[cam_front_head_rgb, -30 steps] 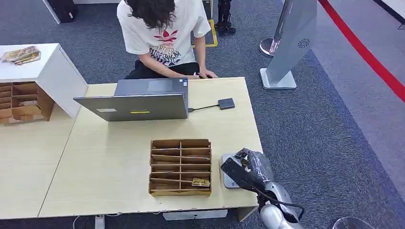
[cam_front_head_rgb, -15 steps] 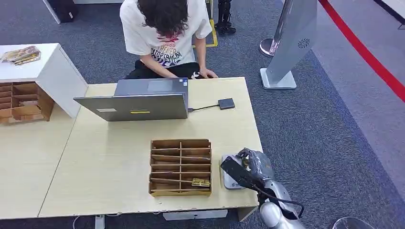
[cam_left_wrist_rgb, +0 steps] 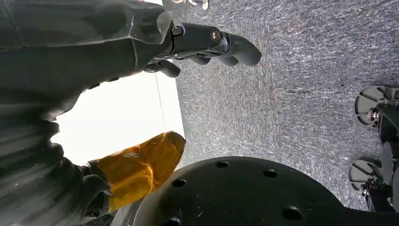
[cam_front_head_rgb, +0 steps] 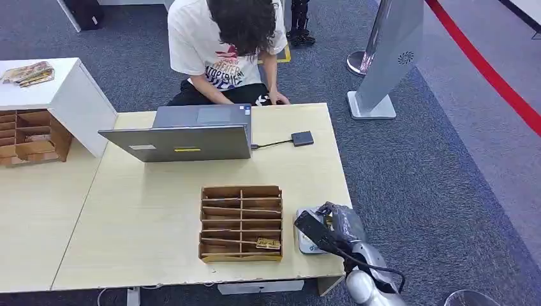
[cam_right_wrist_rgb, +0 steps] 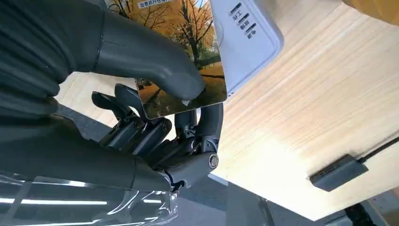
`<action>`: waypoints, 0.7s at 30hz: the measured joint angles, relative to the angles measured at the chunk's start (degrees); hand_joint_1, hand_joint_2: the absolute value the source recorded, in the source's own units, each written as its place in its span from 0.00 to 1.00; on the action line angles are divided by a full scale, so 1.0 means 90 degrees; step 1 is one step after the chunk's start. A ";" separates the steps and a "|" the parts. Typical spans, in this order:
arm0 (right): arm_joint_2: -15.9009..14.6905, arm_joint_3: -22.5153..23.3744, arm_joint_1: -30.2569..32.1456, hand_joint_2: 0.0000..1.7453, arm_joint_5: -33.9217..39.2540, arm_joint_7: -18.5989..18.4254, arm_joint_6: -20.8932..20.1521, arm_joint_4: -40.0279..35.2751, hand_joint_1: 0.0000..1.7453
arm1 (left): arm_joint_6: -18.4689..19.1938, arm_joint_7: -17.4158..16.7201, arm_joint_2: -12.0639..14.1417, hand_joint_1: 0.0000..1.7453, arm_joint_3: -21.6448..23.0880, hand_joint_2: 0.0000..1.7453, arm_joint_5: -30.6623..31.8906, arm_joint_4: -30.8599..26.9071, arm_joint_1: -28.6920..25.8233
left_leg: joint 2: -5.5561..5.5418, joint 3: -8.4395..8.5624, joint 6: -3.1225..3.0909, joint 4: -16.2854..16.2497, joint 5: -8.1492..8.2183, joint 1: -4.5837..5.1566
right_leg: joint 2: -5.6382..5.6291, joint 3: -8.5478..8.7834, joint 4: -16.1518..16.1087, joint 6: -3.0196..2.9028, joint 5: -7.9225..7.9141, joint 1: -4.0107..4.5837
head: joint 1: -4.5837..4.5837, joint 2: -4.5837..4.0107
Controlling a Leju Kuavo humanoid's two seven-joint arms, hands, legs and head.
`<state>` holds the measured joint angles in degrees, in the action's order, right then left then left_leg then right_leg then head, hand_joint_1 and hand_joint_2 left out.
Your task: Pass the card to the sensor for recognition and then transmit it.
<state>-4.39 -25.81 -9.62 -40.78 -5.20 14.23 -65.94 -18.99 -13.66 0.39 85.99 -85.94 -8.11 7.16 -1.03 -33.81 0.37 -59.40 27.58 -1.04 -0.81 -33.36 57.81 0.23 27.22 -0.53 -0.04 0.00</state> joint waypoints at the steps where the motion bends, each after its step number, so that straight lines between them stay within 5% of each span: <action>1: 0.0002 0.0000 0.0000 1.00 0.0000 -0.0002 -0.0005 0.0019 1.00 | 0.0000 0.0000 0.0000 0.00 0.0002 1.00 0.0000 0.0000 0.0000 | 0.0000 0.0000 0.0000 0.0000 0.0000 0.0000 | 0.0000 0.0000 0.0000 0.0000 0.0000 0.0000 | 0.0002 0.0000; 21: 0.0036 0.0000 -0.0053 1.00 -0.0002 -0.0002 -0.0039 0.0117 1.00 | 0.0000 0.0000 0.0000 0.00 0.0002 1.00 0.0000 0.0000 0.0000 | 0.0001 0.0004 0.0000 0.0000 0.0000 0.0000 | 0.0000 0.0003 0.0000 0.0000 0.0000 0.0000 | 0.0002 0.0000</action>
<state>-4.07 -25.81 -10.10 -40.81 -5.22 13.88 -64.89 -18.99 -13.66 0.39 86.01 -85.94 -8.11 7.16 -1.02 -33.77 0.38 -59.40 27.57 -1.04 -0.81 -33.33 57.81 0.23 27.22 -0.53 -0.02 0.00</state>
